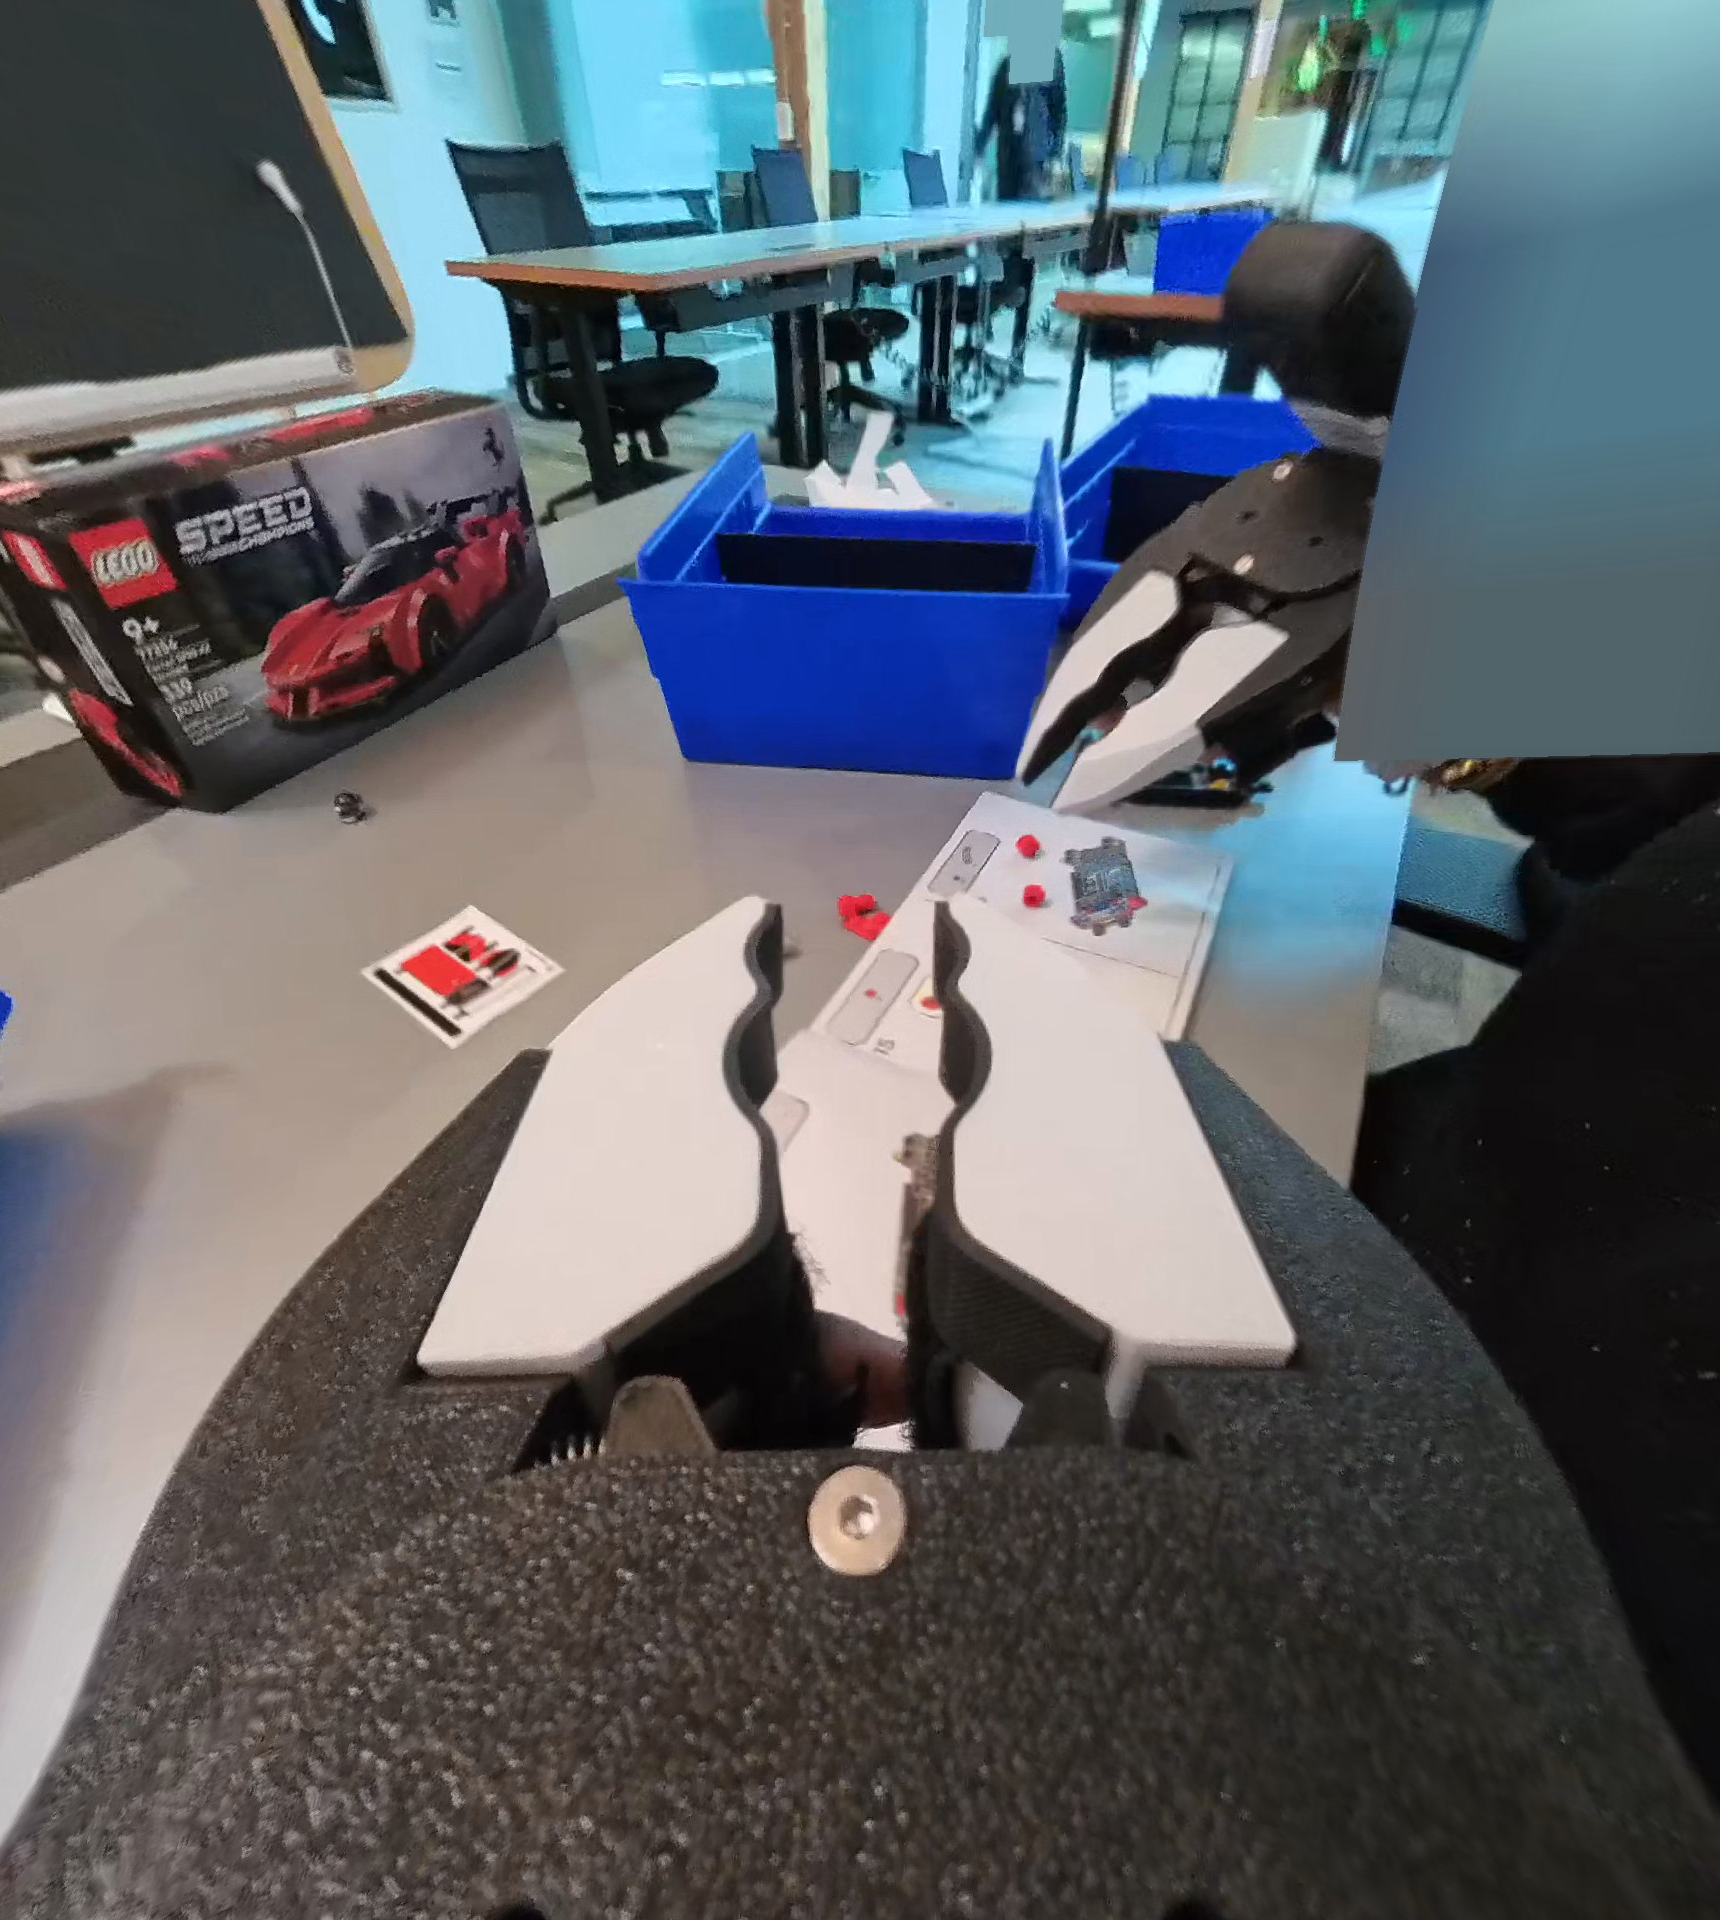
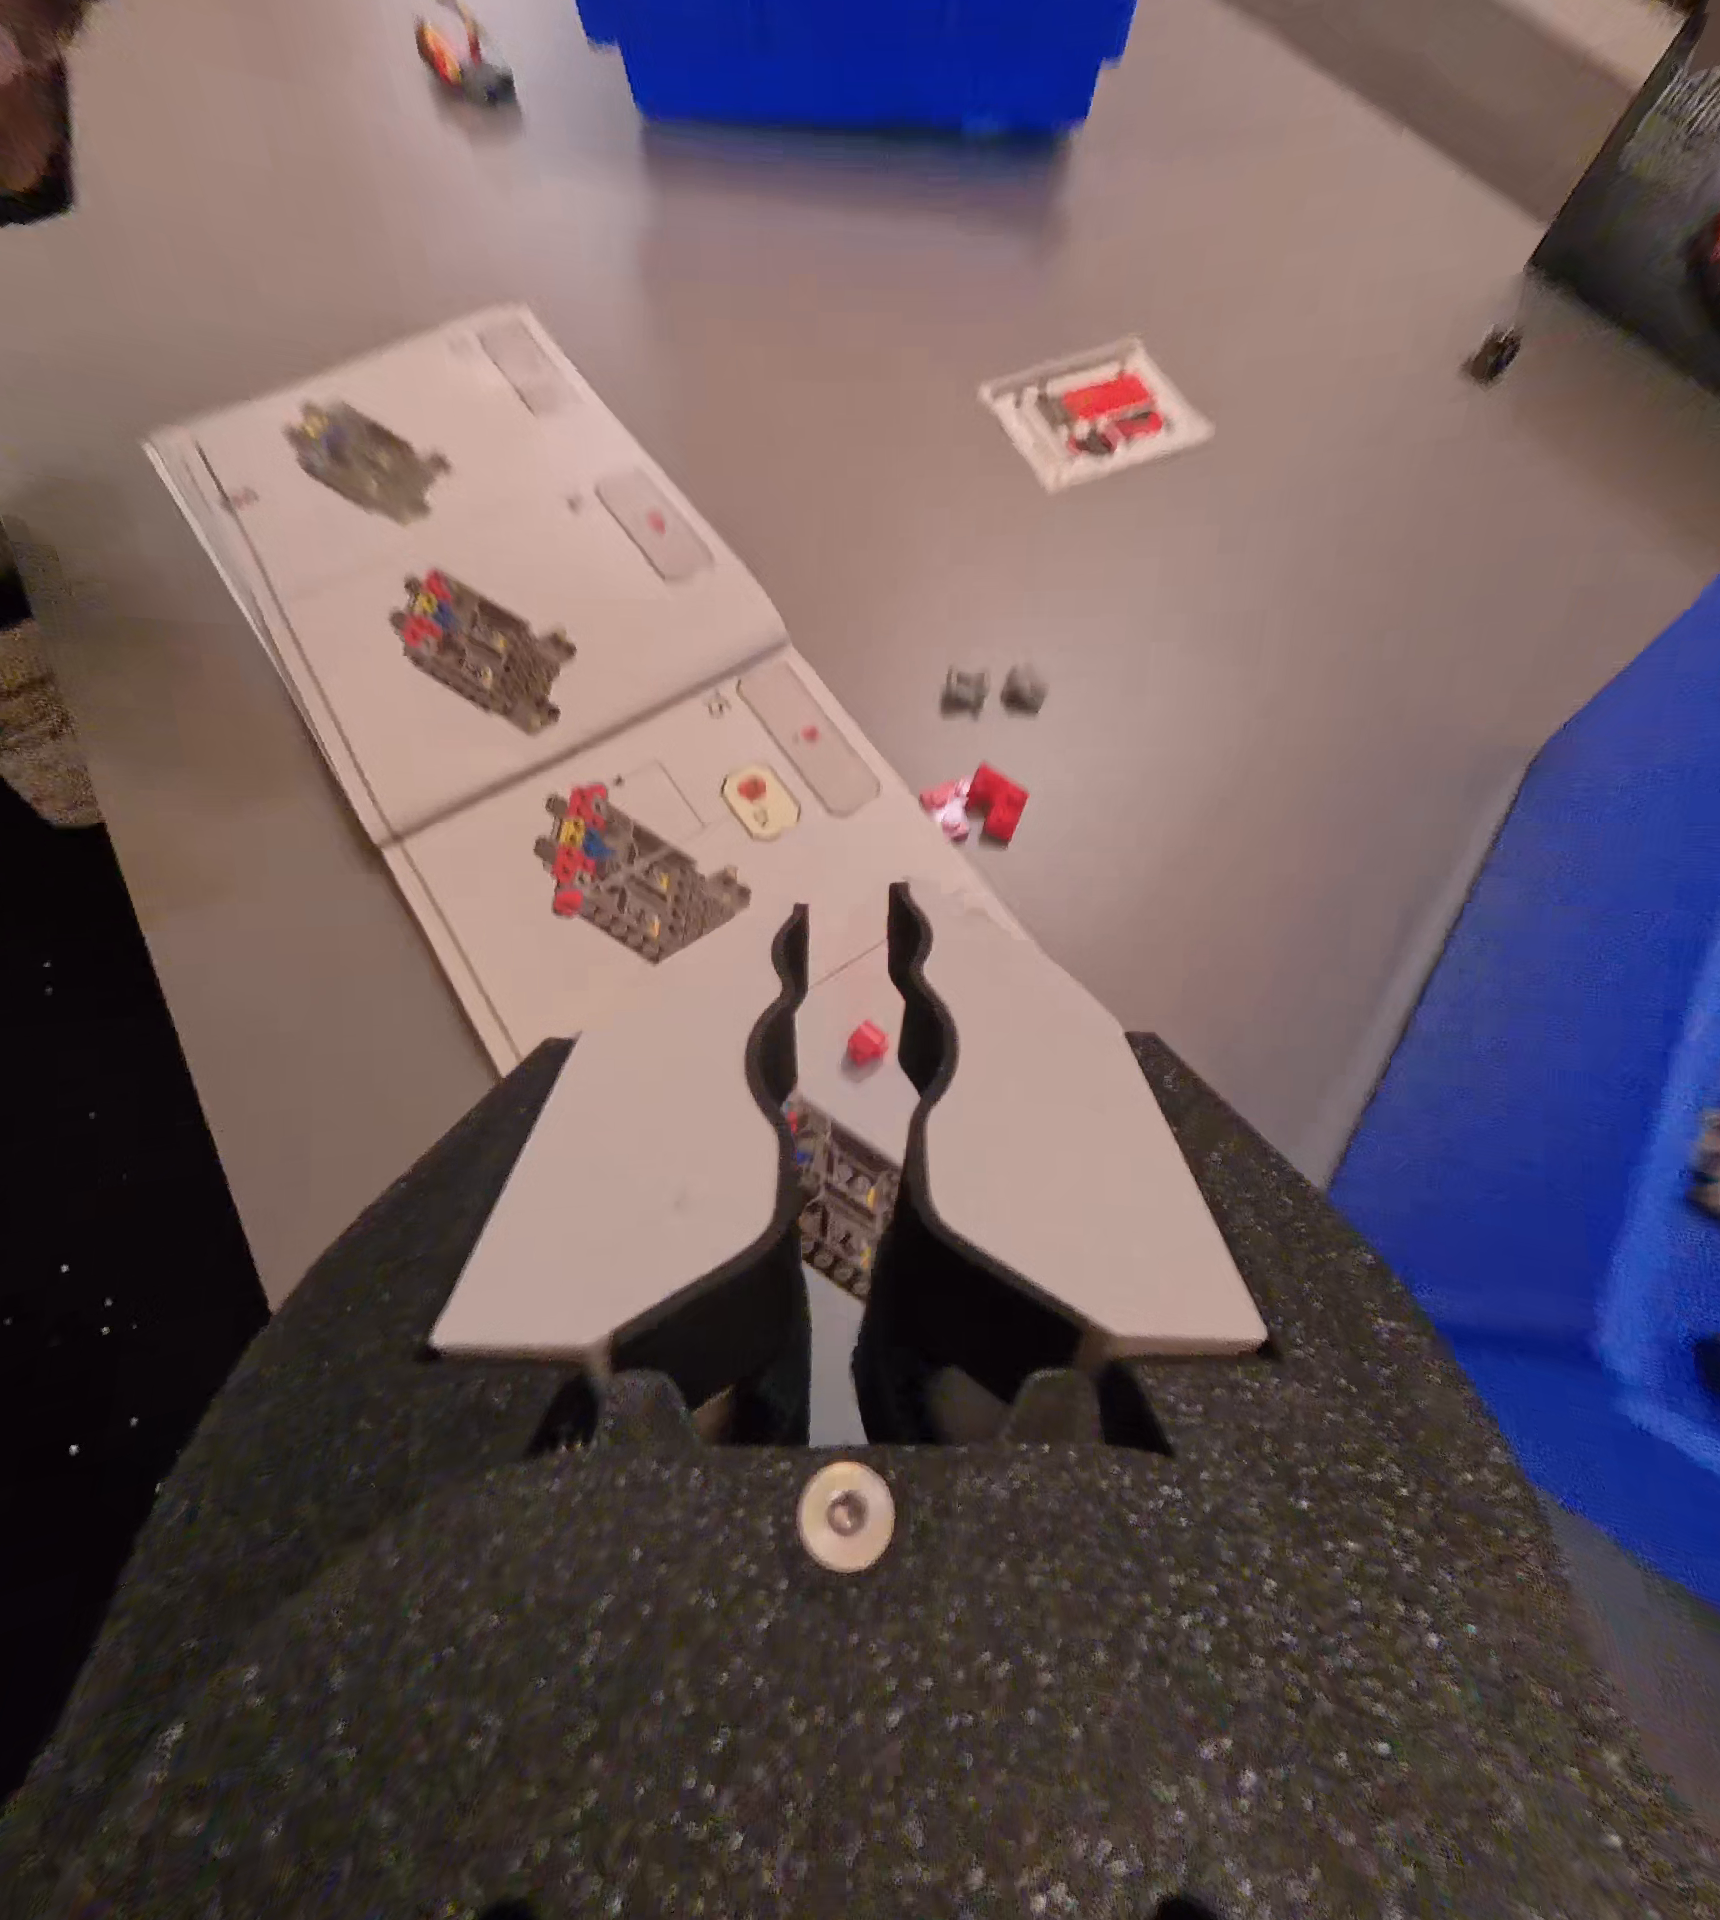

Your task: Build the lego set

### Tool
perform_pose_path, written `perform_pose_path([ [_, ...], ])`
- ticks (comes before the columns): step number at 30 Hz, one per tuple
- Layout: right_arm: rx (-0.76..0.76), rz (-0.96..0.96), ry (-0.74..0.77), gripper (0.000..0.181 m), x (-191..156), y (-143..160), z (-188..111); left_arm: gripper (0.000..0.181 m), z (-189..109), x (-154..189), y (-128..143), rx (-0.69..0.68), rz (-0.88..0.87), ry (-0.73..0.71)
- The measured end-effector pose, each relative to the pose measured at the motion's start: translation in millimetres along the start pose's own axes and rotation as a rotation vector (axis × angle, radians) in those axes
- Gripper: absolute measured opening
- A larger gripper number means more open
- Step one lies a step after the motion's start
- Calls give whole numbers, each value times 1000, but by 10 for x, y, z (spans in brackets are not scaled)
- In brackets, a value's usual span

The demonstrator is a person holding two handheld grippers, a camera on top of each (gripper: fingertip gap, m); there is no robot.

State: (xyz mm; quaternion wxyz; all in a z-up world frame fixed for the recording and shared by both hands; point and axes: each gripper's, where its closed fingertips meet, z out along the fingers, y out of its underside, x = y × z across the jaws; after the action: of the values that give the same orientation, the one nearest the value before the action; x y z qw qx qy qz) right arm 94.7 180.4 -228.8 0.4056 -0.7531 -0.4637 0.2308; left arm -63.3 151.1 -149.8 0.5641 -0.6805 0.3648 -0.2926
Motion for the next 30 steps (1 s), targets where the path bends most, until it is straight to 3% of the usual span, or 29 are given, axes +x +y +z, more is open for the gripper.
perform_pose_path([
  [5,150,-8,5,29,141,-394,-141,29,225,-159,-340,-116,179,-21],
  [10,220,19,132,82,295,-541,-274,27,826,35,-803,-215,132,34],
  [14,176,-1,213,102,335,-396,-316,20,1277,855,-1194,-414,-7,232],
  [16,176,-12,236,114,341,-387,-306,23,1364,1349,-1466,-455,49,288],
  [19,135,10,267,139,389,-335,-258,35,1430,2008,-1831,-407,267,316],
  [22,90,22,271,146,407,-287,-209,41,1451,2510,-2060,-333,322,392],
  [24,80,22,273,146,403,-297,-192,43,1425,2715,-2087,-338,353,440],
  [27,71,20,285,146,397,-340,-182,42,1424,2742,-2144,-325,468,425],
  [30,79,24,286,146,393,-423,-170,39,1564,2768,-2212,-337,394,448],
])
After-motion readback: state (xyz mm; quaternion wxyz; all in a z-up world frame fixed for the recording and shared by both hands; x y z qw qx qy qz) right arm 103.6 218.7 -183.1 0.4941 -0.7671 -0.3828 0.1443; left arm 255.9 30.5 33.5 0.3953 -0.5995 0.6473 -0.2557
